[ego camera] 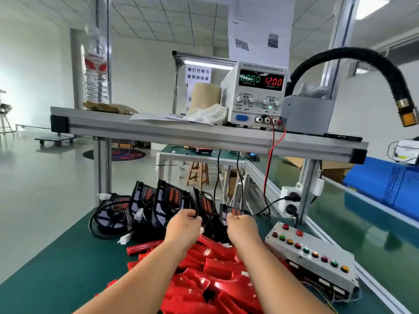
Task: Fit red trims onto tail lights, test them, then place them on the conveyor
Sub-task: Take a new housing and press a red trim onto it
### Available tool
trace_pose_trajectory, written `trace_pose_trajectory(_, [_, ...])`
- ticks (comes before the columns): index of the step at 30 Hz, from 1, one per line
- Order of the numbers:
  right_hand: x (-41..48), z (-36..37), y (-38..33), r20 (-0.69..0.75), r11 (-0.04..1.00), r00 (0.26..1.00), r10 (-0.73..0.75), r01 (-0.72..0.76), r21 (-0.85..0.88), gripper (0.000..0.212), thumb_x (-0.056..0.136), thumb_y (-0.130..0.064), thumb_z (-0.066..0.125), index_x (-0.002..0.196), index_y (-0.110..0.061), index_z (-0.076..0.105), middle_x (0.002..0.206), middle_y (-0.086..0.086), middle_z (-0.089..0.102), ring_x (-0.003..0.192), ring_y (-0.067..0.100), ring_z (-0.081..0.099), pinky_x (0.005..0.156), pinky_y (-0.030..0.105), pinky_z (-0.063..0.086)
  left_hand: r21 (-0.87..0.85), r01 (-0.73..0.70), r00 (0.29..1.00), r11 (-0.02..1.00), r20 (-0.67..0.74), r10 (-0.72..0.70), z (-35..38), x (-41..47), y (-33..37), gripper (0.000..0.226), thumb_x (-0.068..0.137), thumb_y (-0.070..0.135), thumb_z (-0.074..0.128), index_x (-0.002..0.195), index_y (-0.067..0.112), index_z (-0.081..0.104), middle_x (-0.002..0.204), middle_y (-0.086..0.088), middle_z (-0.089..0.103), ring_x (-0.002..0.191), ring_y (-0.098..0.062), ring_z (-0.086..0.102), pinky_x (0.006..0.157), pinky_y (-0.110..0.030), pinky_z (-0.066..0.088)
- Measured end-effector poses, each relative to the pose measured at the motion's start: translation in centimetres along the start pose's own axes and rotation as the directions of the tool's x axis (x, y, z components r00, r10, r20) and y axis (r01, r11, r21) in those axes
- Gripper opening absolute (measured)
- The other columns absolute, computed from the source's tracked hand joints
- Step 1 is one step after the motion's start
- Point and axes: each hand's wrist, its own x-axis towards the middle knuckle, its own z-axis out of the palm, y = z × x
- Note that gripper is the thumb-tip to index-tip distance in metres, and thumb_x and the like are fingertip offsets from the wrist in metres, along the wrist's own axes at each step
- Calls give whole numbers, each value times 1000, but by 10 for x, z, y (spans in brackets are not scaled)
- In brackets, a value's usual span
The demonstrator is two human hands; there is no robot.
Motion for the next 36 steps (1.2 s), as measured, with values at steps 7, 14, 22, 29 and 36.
trace_pose_trajectory(7, [24,50,-4,108,994,993,-45,55,-91,32,100,-22,45,104,0,68,108,18,68,101,31,63,74,27,39,280,-10,999,960,-40,23,13,51,-15,55,99,26,49,150,9,34,142,-13,53,128,-28,52,101,-31,41])
trace_pose_trajectory(14, [40,69,7,144,993,987,-66,79,-91,32,99,-22,48,105,0,69,108,21,69,105,35,63,87,38,49,467,-46,999,883,13,45,35,77,-21,63,99,37,48,154,21,21,144,-17,44,132,-37,43,104,-45,39])
trace_pose_trajectory(22, [47,71,9,143,999,990,-19,23,-25,24,91,-17,58,100,1,72,104,21,71,102,37,65,92,47,52,490,48,999,870,-40,-33,41,85,-17,37,93,18,53,124,-2,52,126,-21,58,117,-37,55,96,-41,48])
trace_pose_trajectory(29, [40,70,5,127,972,990,57,-84,218,22,81,0,57,61,-8,58,68,16,54,67,25,46,61,37,34,284,81,996,956,12,-88,34,80,-4,20,89,-1,39,82,-4,57,114,-36,57,118,-48,52,70,-40,53])
trace_pose_trajectory(36, [19,68,-9,62,965,996,-63,45,259,44,78,-9,61,43,-20,36,41,-4,32,49,18,27,56,35,23,-106,149,989,983,35,-146,20,69,-1,18,85,-10,39,79,2,51,110,-35,55,74,-34,51,55,-32,37])
